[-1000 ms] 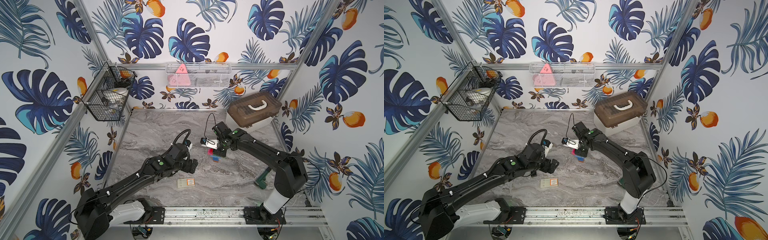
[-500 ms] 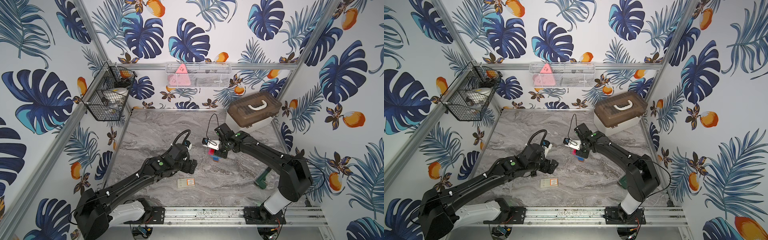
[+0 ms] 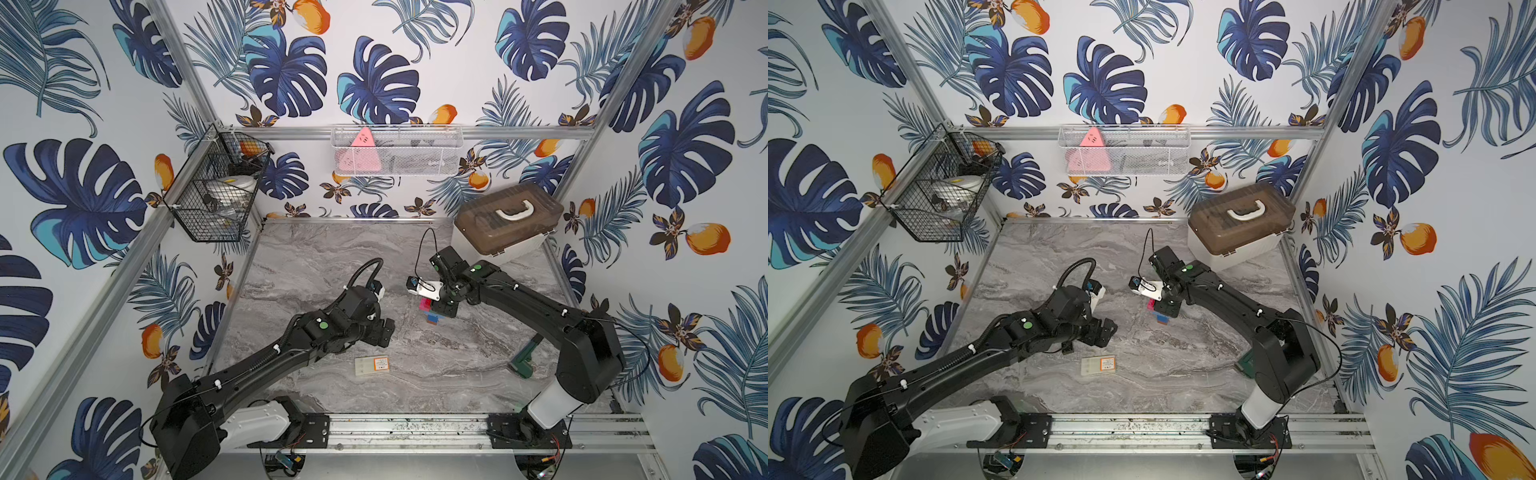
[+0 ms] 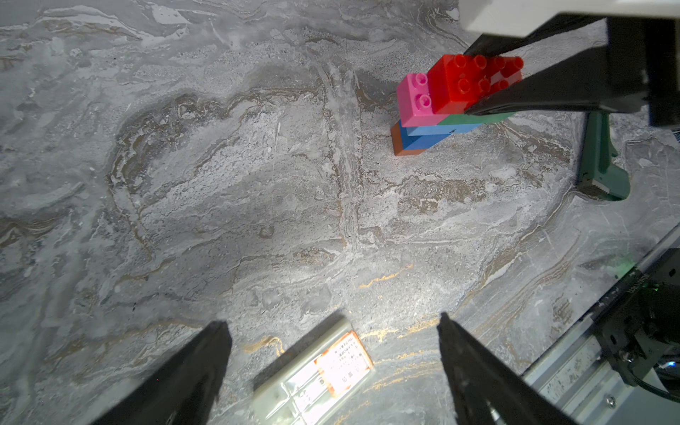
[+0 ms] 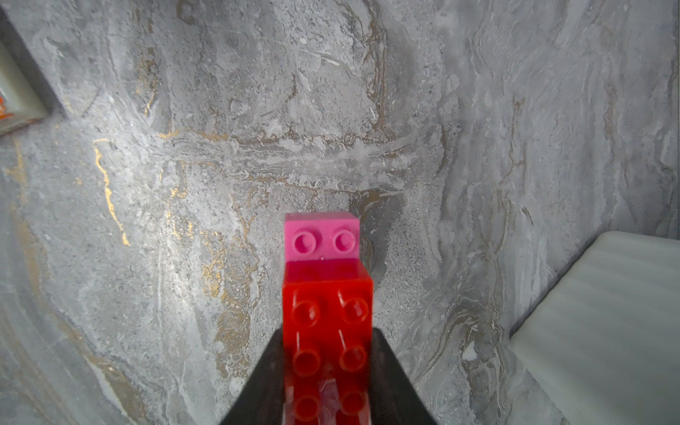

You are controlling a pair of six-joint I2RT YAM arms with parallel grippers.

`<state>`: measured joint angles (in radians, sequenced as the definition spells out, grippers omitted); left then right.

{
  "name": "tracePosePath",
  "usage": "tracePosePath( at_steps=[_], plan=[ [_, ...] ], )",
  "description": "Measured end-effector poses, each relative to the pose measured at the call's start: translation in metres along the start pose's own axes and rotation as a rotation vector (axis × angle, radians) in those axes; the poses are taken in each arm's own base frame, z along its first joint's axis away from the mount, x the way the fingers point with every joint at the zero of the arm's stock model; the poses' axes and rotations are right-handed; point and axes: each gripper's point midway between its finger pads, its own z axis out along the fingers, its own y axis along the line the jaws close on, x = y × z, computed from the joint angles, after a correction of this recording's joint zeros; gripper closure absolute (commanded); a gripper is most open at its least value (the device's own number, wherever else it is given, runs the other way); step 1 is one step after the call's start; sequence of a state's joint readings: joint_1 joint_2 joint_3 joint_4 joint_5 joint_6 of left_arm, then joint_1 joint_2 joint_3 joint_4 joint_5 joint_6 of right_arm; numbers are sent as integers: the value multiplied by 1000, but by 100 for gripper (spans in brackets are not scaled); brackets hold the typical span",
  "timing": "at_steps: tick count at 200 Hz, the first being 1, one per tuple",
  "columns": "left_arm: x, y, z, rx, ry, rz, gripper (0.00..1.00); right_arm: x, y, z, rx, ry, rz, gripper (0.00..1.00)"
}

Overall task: Assemble a spoon with lego
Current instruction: Assemble the lego brick with the lego brick, then move the lego brick at the center of the board.

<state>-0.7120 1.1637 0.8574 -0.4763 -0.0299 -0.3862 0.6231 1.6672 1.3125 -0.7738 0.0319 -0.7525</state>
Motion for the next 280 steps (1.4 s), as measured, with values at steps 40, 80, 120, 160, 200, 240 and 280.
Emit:
tracePosePath(
  at_steps=[40, 80, 120, 160, 200, 240, 280],
  plan=[
    [-1, 2, -2, -9, -2, 16, 6, 2, -1, 4, -17, 33, 1, 58],
    [-1, 3, -3, -20, -5, 17, 6, 9, 9, 3, -50, 71, -4, 51],
    [0, 5, -2, -28, 1, 17, 6, 10, 9, 3, -53, 74, 2, 37],
    [7, 15, -1, -89, 50, 15, 5, 6, 6, 3, -51, 68, 5, 28],
    [24, 44, 8, -228, 174, -48, 6, -1, 1, -8, -25, 29, 14, 25],
    [55, 90, 8, -349, 293, -183, 10, -11, -4, -18, 0, -28, 23, 23],
    [86, 116, 15, -415, 409, -267, 18, -24, -12, -27, 28, -88, 24, 23]
  ],
)
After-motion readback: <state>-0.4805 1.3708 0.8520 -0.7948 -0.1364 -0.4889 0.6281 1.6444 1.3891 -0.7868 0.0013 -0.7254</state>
